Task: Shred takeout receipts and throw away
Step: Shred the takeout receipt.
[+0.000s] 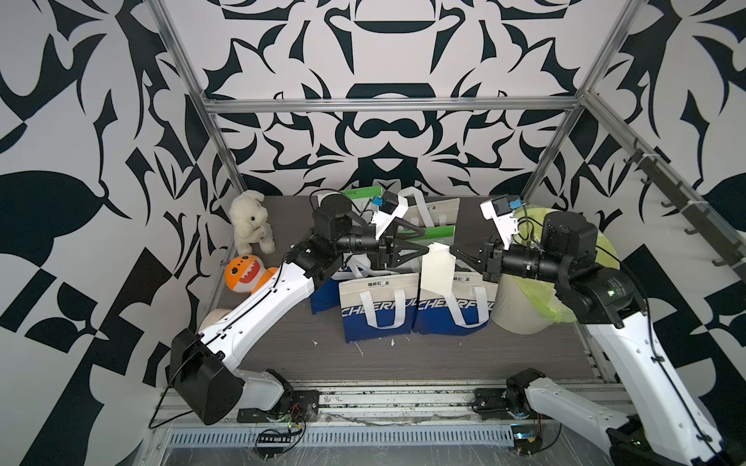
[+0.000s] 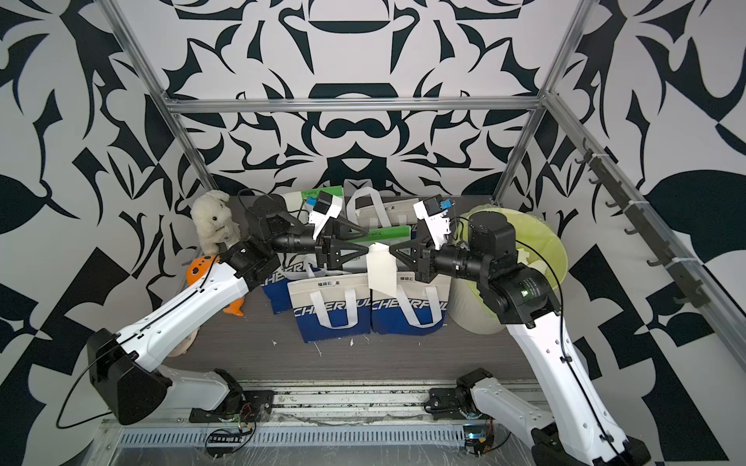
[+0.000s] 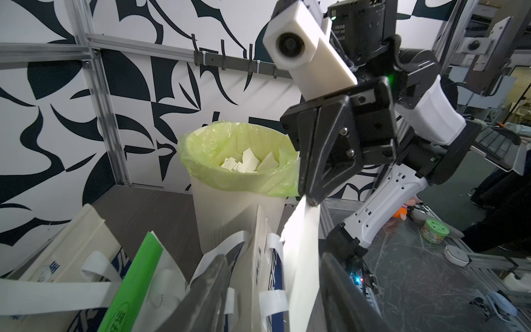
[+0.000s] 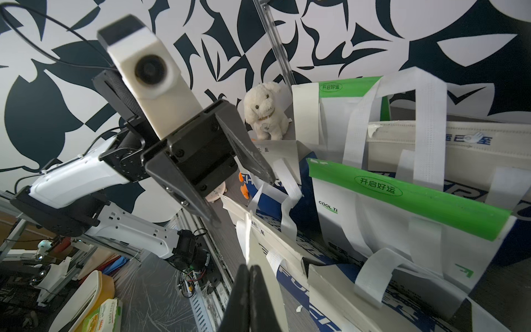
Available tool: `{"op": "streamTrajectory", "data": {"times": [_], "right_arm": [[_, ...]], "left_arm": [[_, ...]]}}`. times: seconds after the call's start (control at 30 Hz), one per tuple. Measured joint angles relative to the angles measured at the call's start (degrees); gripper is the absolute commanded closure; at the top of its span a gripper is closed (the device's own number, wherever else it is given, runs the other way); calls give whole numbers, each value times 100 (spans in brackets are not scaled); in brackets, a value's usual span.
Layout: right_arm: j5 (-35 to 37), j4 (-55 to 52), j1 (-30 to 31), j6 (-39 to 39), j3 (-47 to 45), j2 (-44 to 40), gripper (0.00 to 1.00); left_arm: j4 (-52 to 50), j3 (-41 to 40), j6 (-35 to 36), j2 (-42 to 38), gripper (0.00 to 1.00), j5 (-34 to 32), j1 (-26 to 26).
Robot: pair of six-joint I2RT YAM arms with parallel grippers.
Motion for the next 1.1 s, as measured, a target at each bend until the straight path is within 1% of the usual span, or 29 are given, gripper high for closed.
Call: {"op": "streamTrajectory", "data": {"times": [0.23, 0.53, 0.8, 0.9, 1.1], "right_arm": [[-9, 90, 0, -4, -7, -2, 100], [-271, 208, 0, -2, -39, 13, 100], [-433, 286, 0, 35, -181, 39, 100], [-446, 282, 0, 35, -197, 59, 100], [-448, 310, 0, 55, -216, 79, 100]], "left_arm": [[22, 0, -131, 4, 53, 133, -96], [13, 24, -164, 164, 50, 103, -153], [35, 28, -289, 271, 57, 262, -153], [83, 31, -326, 273, 62, 326, -153], [131, 31, -330, 273, 66, 404, -153]]}}
